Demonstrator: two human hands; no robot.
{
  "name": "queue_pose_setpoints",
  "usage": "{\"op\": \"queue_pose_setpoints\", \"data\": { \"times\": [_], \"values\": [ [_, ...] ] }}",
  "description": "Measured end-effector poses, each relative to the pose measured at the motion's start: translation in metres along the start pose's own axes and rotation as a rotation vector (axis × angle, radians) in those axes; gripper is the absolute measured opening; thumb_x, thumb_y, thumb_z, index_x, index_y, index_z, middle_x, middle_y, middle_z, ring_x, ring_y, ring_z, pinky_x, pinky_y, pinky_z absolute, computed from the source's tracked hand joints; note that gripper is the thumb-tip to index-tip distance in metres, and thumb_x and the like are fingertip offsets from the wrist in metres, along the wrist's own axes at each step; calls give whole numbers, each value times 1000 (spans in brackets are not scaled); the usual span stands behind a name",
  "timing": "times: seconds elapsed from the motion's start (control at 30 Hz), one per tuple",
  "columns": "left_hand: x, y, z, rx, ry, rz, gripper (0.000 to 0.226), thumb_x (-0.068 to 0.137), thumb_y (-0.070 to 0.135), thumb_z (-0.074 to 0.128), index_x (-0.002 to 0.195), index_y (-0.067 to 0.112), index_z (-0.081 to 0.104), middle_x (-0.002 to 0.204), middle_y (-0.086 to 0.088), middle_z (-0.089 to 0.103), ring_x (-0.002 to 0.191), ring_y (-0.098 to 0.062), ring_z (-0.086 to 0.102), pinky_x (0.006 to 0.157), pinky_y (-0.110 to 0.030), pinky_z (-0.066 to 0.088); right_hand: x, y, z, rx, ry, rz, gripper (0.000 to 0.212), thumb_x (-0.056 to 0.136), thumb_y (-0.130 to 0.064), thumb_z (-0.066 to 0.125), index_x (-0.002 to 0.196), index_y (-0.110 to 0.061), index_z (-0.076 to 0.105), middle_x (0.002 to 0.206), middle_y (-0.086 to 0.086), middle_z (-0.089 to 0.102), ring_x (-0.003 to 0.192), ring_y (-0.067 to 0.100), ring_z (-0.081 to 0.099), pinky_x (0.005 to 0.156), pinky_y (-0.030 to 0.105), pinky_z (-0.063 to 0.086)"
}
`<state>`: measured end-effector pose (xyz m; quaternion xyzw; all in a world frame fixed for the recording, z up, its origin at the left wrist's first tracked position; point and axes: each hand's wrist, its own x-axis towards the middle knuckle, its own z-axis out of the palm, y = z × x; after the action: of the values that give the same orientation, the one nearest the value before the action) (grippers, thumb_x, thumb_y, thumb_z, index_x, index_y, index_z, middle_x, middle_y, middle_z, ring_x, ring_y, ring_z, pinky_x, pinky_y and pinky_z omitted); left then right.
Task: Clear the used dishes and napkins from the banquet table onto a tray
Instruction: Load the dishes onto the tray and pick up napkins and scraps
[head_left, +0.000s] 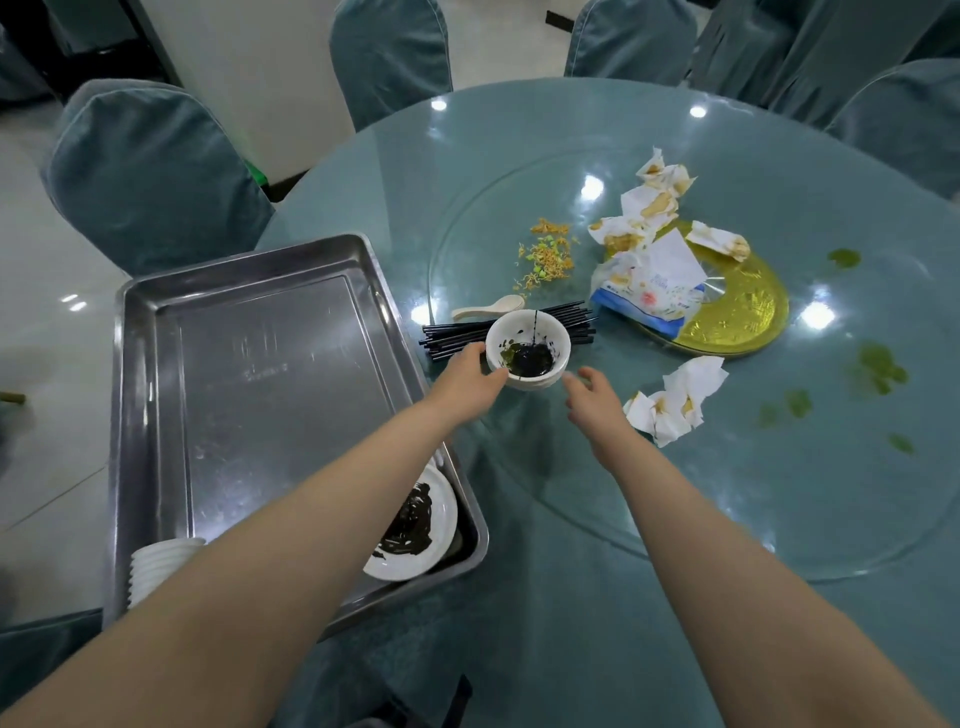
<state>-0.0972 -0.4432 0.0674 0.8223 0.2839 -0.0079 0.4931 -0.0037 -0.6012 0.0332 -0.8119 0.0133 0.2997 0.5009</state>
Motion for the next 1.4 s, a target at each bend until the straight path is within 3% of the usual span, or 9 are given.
{"op": "queue_pose_setpoints", "data": {
  "times": [0.2, 0.37, 0.63, 0.77, 0.9, 1.0, 1.1, 1.23, 1.4],
  "values": [
    [8, 4, 12, -90, -77, -104, 42, 95, 22, 50, 136, 22, 40, 114, 0, 57, 99, -25, 59, 81, -37, 48, 19, -1, 1, 93, 6, 54, 57, 96, -49, 41, 147, -25, 32, 149, 2, 39, 130, 27, 45, 108, 50, 40],
    [23, -18, 28, -229, -126, -193, 55, 81, 29, 53, 135, 33, 41, 115, -6, 64, 98, -23, 61, 83, -37, 50, 11, -3, 3, 127, 75, -32, 34, 100, -35, 37, 129, -26, 53, 126, 0, 57, 116, 23, 54, 103, 48, 45],
    [-5, -20, 24, -279, -81, -189, 63, 86, 44, 51, 143, 26, 32, 124, -1, 58, 107, -21, 61, 95, -44, 52, -10, 20, 3, 116, 154, -97, 23, 89, -25, 47, 106, -28, 63, 98, -5, 67, 93, 20, 66, 88, 49, 55],
    [-28, -21, 14, -387, -37, -197, 42, 99, 38, 46, 135, 16, 45, 109, -1, 63, 94, -19, 65, 89, -41, 56, -34, 20, 9, 179, 146, -128, 24, 91, -12, 47, 102, -21, 65, 99, -1, 69, 94, 20, 66, 85, 42, 58],
    [-50, -30, -4, -457, -35, -230, 34, 99, 41, 46, 115, 15, 60, 90, -4, 66, 78, -17, 63, 85, -40, 58, -55, 13, 17, 223, 60, -152, 25, 92, -4, 48, 104, -18, 64, 102, 2, 69, 92, 18, 67, 82, 33, 58],
    [-70, -41, -22, -452, 0, -256, 33, 98, 45, 48, 108, 17, 61, 96, -10, 70, 85, -24, 68, 83, -38, 59, -65, 12, 26, 240, -60, -114, 27, 94, -2, 48, 112, -13, 64, 104, 6, 69, 93, 21, 68, 84, 35, 57],
    [-91, -56, -40, -474, 45, -288, 34, 97, 44, 51, 108, 13, 62, 97, -10, 71, 88, -24, 70, 80, -37, 59, -80, 8, 38, 197, -189, -119, 29, 93, 1, 47, 100, -18, 67, 100, 5, 71, 89, 19, 68, 81, 31, 57],
    [-119, -77, -60, -576, 93, -325, 27, 98, 30, 53, 109, 6, 62, 95, -13, 70, 81, -21, 69, 73, -33, 60, -95, 7, 59, 120, -328, -144, 29, 94, -5, 48, 89, -21, 71, 94, 10, 72, 82, 16, 68, 78, 30, 58],
    [-150, -100, -77, -594, 151, -325, 13, 98, 13, 53, 104, 12, 64, 97, -11, 68, 83, -21, 63, 74, -28, 58, -103, 14, 89, 22, -363, -114, 20, 97, -20, 54, 108, -8, 66, 91, 9, 71, 73, 17, 68, 71, 30, 59]
  ]
}}
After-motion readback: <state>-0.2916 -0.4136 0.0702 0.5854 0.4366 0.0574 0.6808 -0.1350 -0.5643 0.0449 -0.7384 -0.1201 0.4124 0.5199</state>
